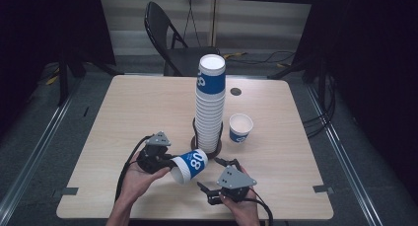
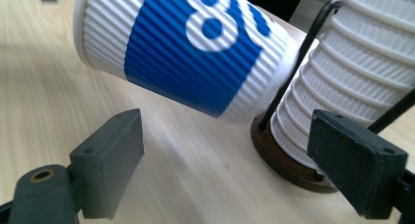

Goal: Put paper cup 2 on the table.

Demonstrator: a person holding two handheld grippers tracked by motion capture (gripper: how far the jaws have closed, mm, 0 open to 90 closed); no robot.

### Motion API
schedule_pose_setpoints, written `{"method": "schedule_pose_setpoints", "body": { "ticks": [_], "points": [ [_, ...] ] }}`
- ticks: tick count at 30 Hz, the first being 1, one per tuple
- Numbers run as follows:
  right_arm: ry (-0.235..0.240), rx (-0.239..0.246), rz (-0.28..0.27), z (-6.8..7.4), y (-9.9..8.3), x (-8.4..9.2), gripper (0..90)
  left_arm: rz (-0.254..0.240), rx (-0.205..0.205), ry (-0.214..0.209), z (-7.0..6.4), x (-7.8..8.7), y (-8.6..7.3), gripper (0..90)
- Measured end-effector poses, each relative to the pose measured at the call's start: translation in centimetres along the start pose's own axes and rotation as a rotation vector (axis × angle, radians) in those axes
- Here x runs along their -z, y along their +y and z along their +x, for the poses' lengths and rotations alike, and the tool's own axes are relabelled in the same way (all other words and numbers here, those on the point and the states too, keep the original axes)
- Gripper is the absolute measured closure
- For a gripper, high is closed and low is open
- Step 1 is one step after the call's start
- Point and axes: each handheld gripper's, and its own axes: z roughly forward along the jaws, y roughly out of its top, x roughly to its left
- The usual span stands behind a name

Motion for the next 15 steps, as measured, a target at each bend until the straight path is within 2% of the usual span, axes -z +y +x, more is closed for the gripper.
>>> {"method": "schedule_pose_setpoints", "body": {
  "ticks": [2, 3, 6, 7, 9, 12, 15],
  "points": [
    [-0.005, 0.047, 0.017, 0.2, 0.1, -0.2, 13.7, 0.003, -0.003, 0.007, -0.2, -0.2, 0.4, 84.4],
    [-0.027, 0.086, 0.027, 0.4, 0.0, -0.4, 13.7, 0.016, -0.006, 0.004, -0.4, -0.5, 0.7, 84.4],
    [-0.041, 0.1, 0.029, 0.6, 0.0, -0.4, 13.6, 0.029, 0.007, -0.003, -0.4, -0.6, 1.0, 84.4],
    [-0.061, 0.109, 0.032, 0.6, 0.0, -0.3, 13.8, 0.034, 0.014, -0.004, -0.3, -0.7, 1.1, 84.4],
    [-0.07, 0.123, 0.041, 0.7, 0.0, -0.3, 14.0, 0.075, 0.015, -0.014, -0.2, -1.0, 1.3, 84.3],
    [-0.084, 0.153, 0.047, 0.7, 0.1, -0.2, 14.0, 0.116, 0.015, -0.016, -0.1, -1.2, 1.5, 84.4],
    [-0.105, 0.203, 0.062, 0.9, 0.3, -0.4, 13.5, 0.127, 0.014, -0.023, -0.2, -1.3, 1.7, 84.4]
  ]
}}
